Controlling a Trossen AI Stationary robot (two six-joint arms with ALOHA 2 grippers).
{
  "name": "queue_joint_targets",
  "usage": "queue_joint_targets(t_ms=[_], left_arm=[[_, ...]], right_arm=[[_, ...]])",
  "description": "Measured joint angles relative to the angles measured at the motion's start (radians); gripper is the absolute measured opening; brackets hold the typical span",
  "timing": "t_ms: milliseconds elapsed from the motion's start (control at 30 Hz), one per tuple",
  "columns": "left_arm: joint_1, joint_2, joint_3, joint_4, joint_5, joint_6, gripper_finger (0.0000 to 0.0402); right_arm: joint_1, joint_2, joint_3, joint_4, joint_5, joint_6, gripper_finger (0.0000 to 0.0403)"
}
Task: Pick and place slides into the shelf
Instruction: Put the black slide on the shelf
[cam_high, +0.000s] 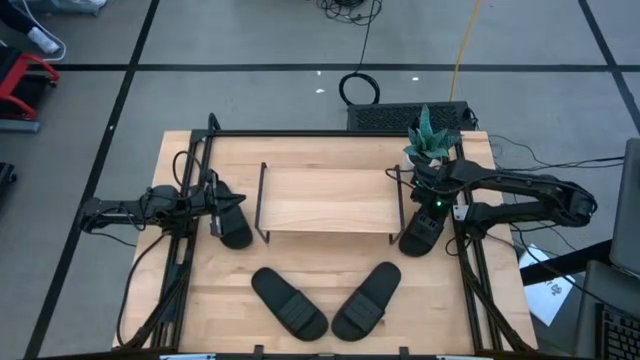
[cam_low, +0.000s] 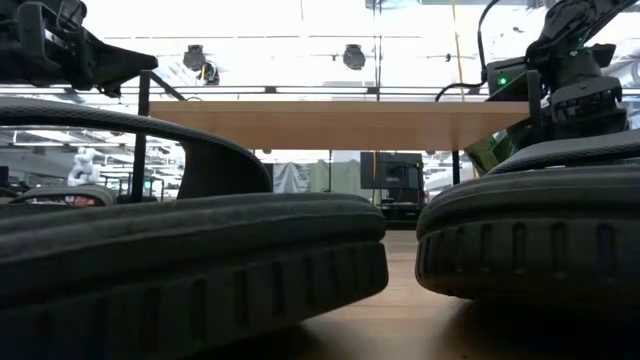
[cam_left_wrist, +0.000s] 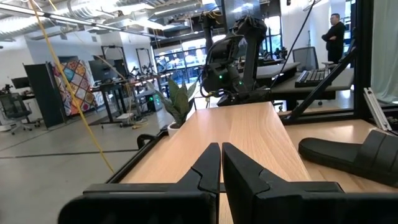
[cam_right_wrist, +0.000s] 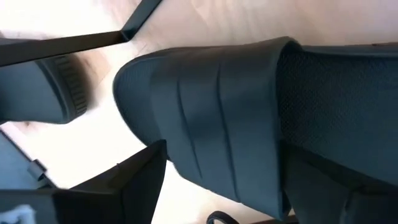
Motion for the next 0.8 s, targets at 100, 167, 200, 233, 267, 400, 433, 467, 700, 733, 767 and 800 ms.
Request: queue_joint_targets(t_ms=[100,167,200,233,267,400,433,467,700,733,767,800], left_arm=[[0.000,0.000,0.000,0.000,0.000,0.000,0.0021],[0.000,0.000,0.000,0.000,0.000,0.000,0.0021],[0.000,0.000,0.000,0.000,0.000,0.000,0.0021],[0.000,0.000,0.000,0.000,0.000,0.000,0.0021],[0.000,0.000,0.000,0.000,0.000,0.000,0.0021],[0.000,0.000,0.000,0.000,0.000,0.000,0.0021],[0.000,0.000,0.000,0.000,0.000,0.000,0.0021],[0.000,0.000,0.000,0.000,0.000,0.000,0.0021],[0.000,0.000,0.000,0.000,0.000,0.000,0.0021],[0.000,0.000,0.000,0.000,0.000,-0.003,0.0021],[0.000,0.000,0.000,0.000,0.000,-0.009,0.0021],[0.000,0.000,0.000,0.000,0.000,-0.015,0.0021]], right_arm=[[0.000,0.001,-0.001,0.000,-0.016,-0.007,0.0271],[0.000,0.001,-0.001,-0.002,-0.017,-0.007,0.0262],[0.000,0.001,-0.001,-0.004,-0.016,-0.007,0.0256],[0.000,0.001,-0.001,-0.005,-0.015,-0.007,0.0247],[0.000,0.001,-0.001,-0.005,-0.013,-0.010,0.0237],[0.000,0.001,-0.001,-0.012,-0.006,-0.022,0.0174],[0.000,0.001,-0.002,-0.012,-0.006,-0.022,0.0155],[0.000,0.001,-0.002,-0.013,-0.007,-0.023,0.0134],[0.000,0.001,0.000,-0.048,-0.008,-0.094,0.0011],[0.000,0.001,0.001,-0.065,-0.011,-0.100,0.0011],[0.000,0.000,0.004,-0.085,-0.017,-0.108,0.0011],[0.000,-0.004,0.009,-0.104,-0.018,-0.112,0.0009]])
